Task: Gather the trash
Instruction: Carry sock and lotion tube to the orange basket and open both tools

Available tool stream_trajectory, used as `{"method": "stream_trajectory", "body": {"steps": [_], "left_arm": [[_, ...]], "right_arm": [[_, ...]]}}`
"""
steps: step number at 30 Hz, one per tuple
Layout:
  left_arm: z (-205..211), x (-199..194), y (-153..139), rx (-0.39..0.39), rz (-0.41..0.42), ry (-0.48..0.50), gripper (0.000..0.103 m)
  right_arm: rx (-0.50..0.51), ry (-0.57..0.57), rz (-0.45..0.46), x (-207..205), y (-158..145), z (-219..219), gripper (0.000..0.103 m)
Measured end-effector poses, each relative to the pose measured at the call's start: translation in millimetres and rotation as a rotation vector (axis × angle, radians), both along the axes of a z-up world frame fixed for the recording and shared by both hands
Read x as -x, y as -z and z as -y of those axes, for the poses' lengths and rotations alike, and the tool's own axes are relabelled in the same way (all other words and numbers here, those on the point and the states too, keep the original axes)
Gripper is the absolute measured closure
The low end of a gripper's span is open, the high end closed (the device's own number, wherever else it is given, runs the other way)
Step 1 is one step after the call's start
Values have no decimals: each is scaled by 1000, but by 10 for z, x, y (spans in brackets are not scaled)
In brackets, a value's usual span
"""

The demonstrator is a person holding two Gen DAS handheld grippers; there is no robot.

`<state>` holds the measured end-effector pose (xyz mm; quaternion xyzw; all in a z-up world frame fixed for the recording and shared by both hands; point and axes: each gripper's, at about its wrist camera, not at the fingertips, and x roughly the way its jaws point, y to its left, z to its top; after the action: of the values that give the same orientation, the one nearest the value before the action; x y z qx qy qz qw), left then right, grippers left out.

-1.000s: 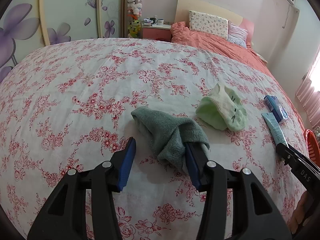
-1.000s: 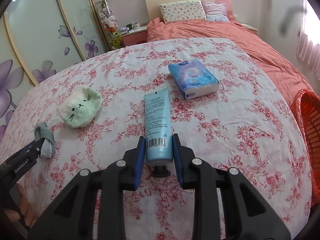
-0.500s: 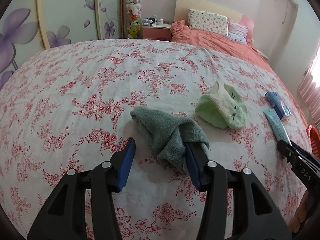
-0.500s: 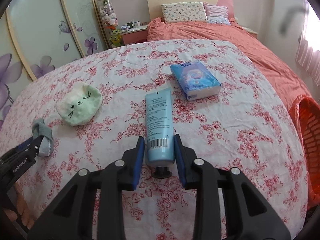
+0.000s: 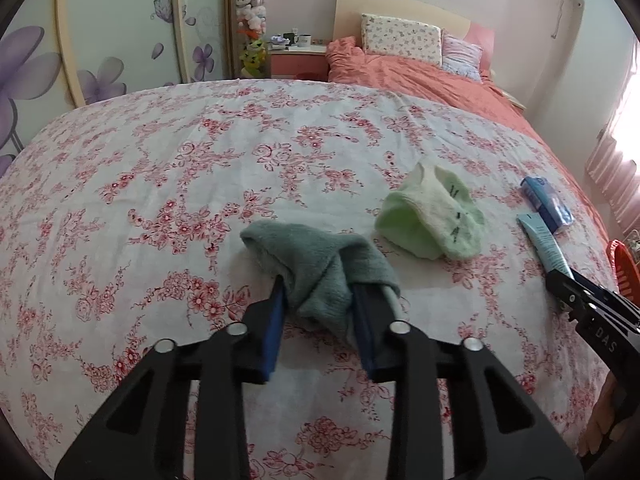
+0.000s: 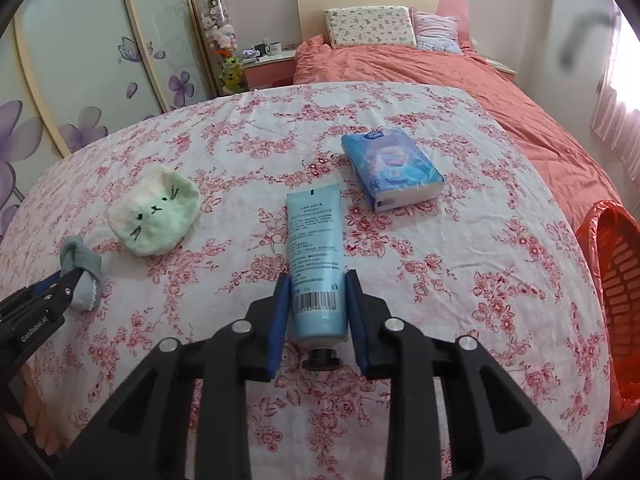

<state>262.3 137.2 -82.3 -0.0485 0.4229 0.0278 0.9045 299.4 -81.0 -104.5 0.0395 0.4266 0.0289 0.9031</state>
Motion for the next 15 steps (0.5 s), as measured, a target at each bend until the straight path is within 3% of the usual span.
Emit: {"method": "stream_trajectory", "body": {"steps": [5,15], "left_arm": [[-7,40,-42,5,18,-4,79],[75,174,-319,-3,72,16,79]], "right_arm": [[-21,-5,15,70,-21,43,75],[-54,-16,63,318,-223,100,75]]}}
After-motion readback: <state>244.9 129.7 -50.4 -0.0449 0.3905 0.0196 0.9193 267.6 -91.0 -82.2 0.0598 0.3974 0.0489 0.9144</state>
